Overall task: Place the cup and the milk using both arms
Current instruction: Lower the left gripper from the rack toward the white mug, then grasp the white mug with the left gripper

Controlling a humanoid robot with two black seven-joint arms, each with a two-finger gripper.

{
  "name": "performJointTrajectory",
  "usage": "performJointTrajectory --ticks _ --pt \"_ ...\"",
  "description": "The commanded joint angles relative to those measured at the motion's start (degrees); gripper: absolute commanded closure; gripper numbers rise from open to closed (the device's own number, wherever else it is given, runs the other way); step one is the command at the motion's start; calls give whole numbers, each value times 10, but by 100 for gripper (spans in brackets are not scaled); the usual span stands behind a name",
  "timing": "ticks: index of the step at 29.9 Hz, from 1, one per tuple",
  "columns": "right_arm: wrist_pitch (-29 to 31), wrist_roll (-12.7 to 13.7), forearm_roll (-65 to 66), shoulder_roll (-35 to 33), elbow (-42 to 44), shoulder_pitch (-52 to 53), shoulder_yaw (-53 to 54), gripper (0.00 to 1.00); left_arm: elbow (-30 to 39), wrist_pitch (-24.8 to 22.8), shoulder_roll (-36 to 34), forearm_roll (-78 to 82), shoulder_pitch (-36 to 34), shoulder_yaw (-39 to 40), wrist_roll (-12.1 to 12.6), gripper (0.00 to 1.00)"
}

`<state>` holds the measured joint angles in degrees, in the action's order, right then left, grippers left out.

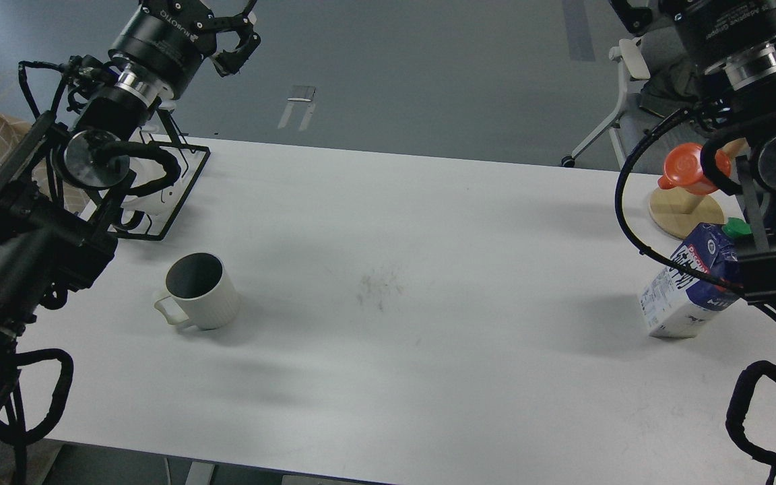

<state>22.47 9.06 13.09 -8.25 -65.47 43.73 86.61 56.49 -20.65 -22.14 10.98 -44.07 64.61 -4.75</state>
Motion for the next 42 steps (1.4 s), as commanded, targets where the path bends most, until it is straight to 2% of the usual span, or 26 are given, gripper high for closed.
performJointTrajectory --ticks 1,12,21,26,31,35,37,39,42 --pt "-4 3 0 -1 -6 -9 1 0 0 1 0 4 -1 -1 -1 2" --pt "-3 3 0 -4 -34 -44 2 0 -2 11 3 53 -9 1 -6 2" --pt "-1 2 0 -12 -41 -44 3 0 -27 27 -1 63 -63 -1 -9 2" --pt "3 1 0 -12 -42 -45 4 0 -14 34 -13 74 -53 -4 -8 2" --pt "1 -5 2 -25 -37 -47 5 0 30 36 -90 73 -8 -36 -9 2" --pt "0 -5 1 -26 -41 -49 12 0 94 37 -138 70 56 -21 -11 2" --pt "-1 -5 1 -26 -42 -50 28 0 160 37 -191 67 135 -3 -15 2" --pt "-2 -5 1 -27 -41 -52 35 0 193 31 -217 69 199 18 -27 2" --pt "-2 -5 1 -31 -42 -59 37 0 236 30 -252 75 261 40 -40 2"
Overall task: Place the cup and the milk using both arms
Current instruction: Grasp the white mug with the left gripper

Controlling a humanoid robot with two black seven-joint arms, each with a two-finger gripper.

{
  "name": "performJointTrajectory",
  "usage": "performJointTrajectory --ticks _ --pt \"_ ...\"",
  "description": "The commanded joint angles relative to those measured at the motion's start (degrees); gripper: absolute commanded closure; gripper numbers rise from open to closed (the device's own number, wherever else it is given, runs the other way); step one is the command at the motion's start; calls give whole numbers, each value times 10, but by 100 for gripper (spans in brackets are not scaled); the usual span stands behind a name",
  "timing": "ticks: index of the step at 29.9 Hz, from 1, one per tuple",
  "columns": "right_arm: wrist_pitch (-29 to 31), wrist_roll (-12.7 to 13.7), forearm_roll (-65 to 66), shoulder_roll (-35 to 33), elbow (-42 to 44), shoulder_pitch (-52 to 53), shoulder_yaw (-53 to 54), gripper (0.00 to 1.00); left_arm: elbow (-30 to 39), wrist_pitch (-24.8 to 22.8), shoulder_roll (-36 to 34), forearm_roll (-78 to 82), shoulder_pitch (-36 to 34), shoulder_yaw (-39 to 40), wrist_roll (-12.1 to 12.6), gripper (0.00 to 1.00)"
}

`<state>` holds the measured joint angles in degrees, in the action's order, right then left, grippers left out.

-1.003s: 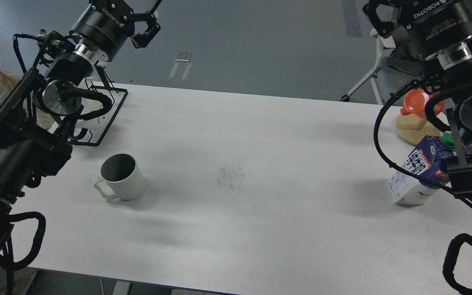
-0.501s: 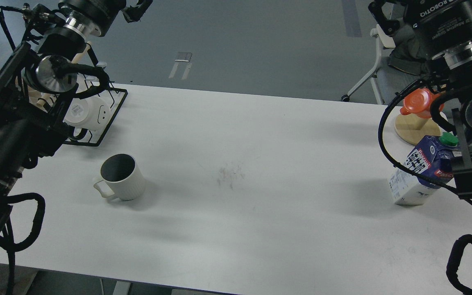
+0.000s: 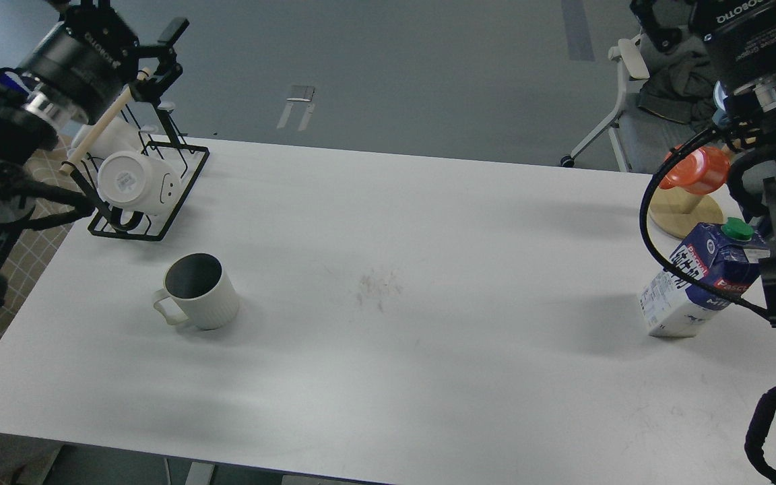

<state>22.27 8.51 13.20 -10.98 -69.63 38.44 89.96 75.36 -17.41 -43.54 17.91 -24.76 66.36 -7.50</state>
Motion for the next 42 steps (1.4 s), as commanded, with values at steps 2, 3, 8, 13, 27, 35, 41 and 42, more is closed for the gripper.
performJointTrajectory --ticks 2,3,8,13,27,35,41,42 --pt "-1 1 0 -4 -2 -12 4 0 88 -3 -65 28 97 26 -15 2" --pt "-3 2 0 -4 -2 -15 4 0 116 -3 -81 64 112 26 -15 2" --pt "-40 5 0 -13 -3 -16 5 0 200 -15 -146 276 161 25 -16 2" --pt "-43 5 0 -28 -2 -16 11 0 207 -106 -166 444 152 23 -16 4" --pt "-47 5 -1 -28 -2 -33 27 0 158 -106 -162 944 100 -83 -116 18" --pt "-46 2 -1 -24 -2 -40 29 0 152 -106 -153 963 83 -146 -142 18" --pt "-44 2 -1 -24 -2 -44 36 0 125 -106 -134 978 53 -211 -137 25" --pt "-43 2 -1 -23 -2 -48 40 0 116 -106 -130 978 52 -213 -137 32"
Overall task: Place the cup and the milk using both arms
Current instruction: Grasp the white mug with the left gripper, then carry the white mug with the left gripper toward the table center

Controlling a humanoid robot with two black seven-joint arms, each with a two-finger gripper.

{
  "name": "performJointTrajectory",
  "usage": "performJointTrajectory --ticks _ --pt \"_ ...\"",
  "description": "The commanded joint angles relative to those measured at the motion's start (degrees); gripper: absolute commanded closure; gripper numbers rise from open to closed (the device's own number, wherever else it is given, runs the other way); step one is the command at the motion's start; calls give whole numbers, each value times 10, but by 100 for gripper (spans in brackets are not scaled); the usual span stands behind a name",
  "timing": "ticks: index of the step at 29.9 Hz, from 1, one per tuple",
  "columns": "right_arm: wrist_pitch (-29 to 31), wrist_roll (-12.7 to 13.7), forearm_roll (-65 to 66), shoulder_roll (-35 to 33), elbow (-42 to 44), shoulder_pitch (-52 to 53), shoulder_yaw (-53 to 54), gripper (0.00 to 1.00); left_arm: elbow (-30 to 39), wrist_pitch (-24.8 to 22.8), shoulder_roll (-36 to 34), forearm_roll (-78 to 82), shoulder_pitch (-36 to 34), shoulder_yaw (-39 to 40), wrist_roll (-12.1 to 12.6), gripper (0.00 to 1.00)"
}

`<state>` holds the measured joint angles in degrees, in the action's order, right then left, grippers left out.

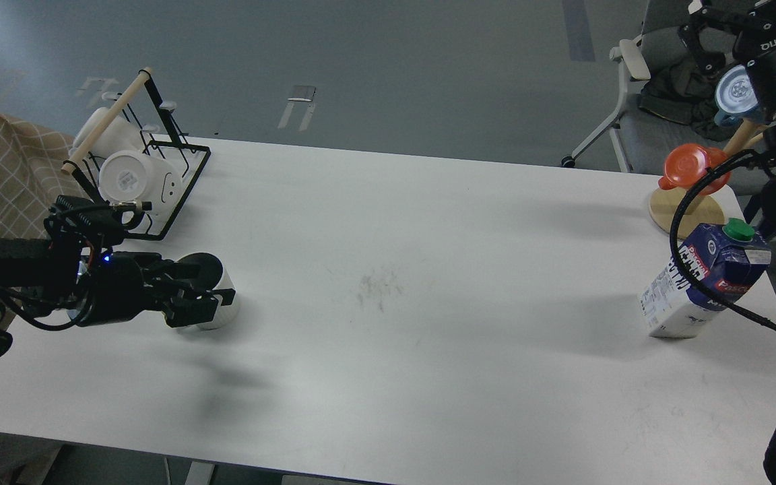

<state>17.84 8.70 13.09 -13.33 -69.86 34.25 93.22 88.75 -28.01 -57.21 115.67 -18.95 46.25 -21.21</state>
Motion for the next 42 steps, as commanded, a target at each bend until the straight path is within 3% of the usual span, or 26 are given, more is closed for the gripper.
performJointTrajectory --ticks 1,5,11,16,22,32,38,42 --pt "2 0 0 0 0 -8 8 0 -29 0 13 1 -8 -13 0 36" --pt "3 0 0 0 -1 -15 14 0 -48 0 17 0 -21 -14 -4 48" --pt "3 0 0 0 -1 -19 21 0 -53 0 21 2 -25 -40 -5 83" --pt "3 0 0 0 -1 -19 23 0 -48 0 25 4 -25 -44 -5 100" --pt "3 0 0 -2 0 -19 26 0 -40 0 30 4 -47 -46 -6 100" --pt "3 -1 0 -2 0 -32 32 0 41 0 39 4 -125 -48 2 100" --pt "3 0 -1 -5 -1 -45 49 0 46 0 117 6 -159 -59 21 100" --pt "4 2 0 -6 -1 -60 62 0 35 0 169 7 -217 -148 42 100"
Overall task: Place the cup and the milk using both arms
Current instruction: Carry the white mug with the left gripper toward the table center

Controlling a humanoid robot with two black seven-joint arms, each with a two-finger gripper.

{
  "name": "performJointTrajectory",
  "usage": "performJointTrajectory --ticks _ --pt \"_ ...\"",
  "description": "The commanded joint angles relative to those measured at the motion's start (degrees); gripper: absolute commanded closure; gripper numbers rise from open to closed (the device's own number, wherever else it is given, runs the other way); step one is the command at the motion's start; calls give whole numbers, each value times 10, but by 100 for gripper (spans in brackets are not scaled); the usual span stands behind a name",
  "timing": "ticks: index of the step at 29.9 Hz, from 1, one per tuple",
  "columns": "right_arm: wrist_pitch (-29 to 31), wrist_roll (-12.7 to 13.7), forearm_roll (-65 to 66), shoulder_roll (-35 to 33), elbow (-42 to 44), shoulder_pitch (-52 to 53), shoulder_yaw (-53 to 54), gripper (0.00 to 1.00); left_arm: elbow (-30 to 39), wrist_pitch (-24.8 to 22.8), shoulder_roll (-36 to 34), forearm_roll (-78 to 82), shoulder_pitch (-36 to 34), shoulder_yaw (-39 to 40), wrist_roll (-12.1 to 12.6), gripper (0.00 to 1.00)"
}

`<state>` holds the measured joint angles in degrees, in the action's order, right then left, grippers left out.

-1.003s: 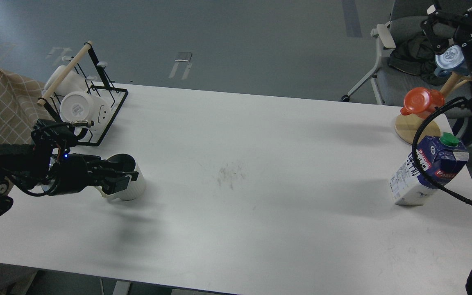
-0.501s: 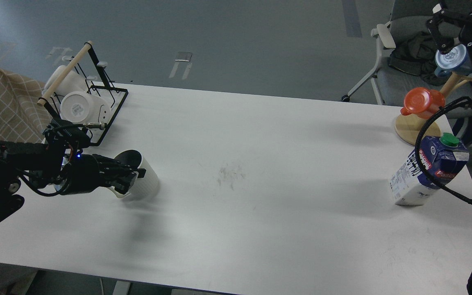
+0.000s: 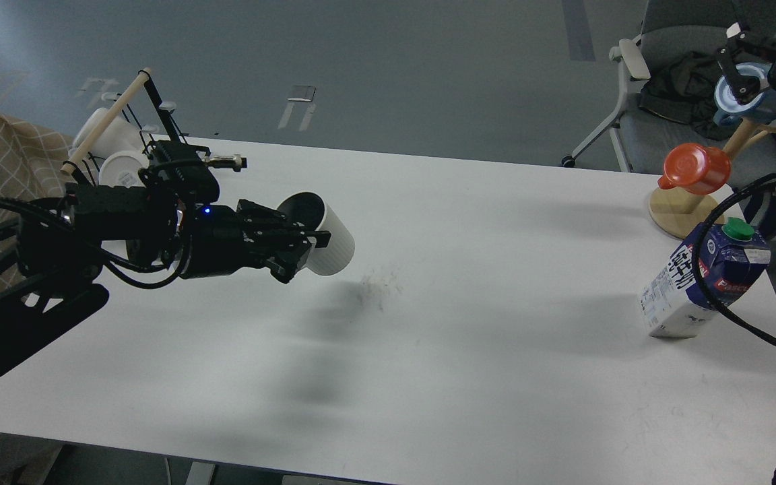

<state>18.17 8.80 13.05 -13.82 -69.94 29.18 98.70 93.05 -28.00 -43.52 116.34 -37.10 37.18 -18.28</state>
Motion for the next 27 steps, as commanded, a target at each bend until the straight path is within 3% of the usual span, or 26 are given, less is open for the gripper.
performJointTrajectory --ticks 1,10,19,22,23,24,27 --pt "1 1 0 -4 0 -14 7 0 -19 0 47 0 -47 -80 19 100" --pt "3 2 0 -8 -6 -31 19 0 -90 0 127 20 -68 -121 24 100" --pt "3 2 0 -8 -7 -35 19 0 -94 0 148 24 -72 -159 32 100" --pt "3 3 0 -8 -8 -36 19 0 -90 0 150 17 -77 -154 38 60" --pt "4 3 -1 -8 -8 -39 20 0 -87 0 150 13 -84 -153 37 32" --pt "6 3 -1 -8 -7 -39 21 0 -85 0 150 4 -90 -152 37 17" --pt "10 5 -5 -8 -7 -40 26 0 -81 0 146 -25 -96 -152 37 16"
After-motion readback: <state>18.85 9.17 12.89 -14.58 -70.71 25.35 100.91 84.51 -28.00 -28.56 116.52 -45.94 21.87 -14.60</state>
